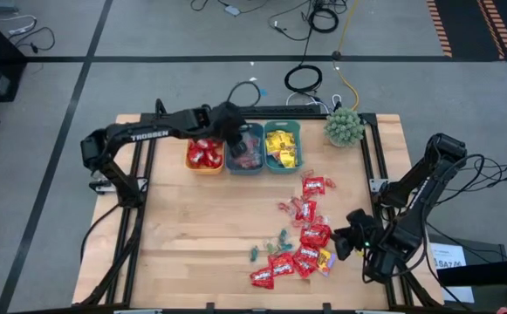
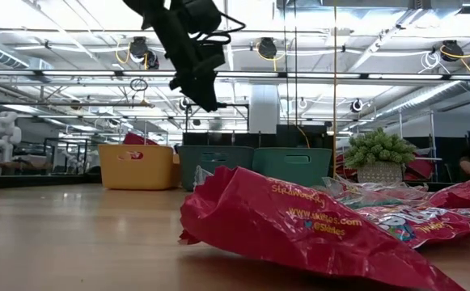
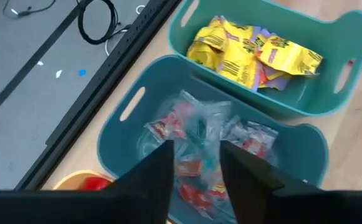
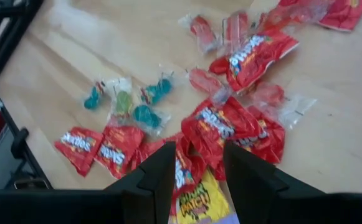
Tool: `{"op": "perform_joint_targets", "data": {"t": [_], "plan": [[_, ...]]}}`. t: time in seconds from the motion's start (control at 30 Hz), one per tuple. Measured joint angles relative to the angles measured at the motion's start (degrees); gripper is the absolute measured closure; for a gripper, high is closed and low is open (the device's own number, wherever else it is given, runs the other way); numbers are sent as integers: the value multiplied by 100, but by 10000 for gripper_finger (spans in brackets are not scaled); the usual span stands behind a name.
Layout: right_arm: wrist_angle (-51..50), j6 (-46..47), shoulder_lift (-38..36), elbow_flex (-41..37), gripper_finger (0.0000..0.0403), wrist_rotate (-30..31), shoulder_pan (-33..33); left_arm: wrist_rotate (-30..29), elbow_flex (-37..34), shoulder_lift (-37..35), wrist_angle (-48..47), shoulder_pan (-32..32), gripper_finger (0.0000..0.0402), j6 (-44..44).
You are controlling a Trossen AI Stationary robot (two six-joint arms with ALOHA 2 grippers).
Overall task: Sort candy
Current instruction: Put the transparent blue candy into the blue bin, then put the transparent blue gummy into the blue bin
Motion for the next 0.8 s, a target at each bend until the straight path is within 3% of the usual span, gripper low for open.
{"op": "perform_joint_targets", "data": {"t": [0.2, 0.33, 0.67, 0.8], "plan": [[-11, 25, 0, 0, 277, 143, -181, 269, 0, -1, 104, 211, 188, 201], [-13, -63, 0, 0, 277, 142, -284, 271, 0, -2, 198, 231, 161, 341], [-65, -85, -2, 0, 277, 141, -320, 244, 0, -2, 304, 224, 153, 330], [-66, -85, -4, 0, 277, 140, -320, 483, 0, -2, 285, -65, 152, 542]]}}
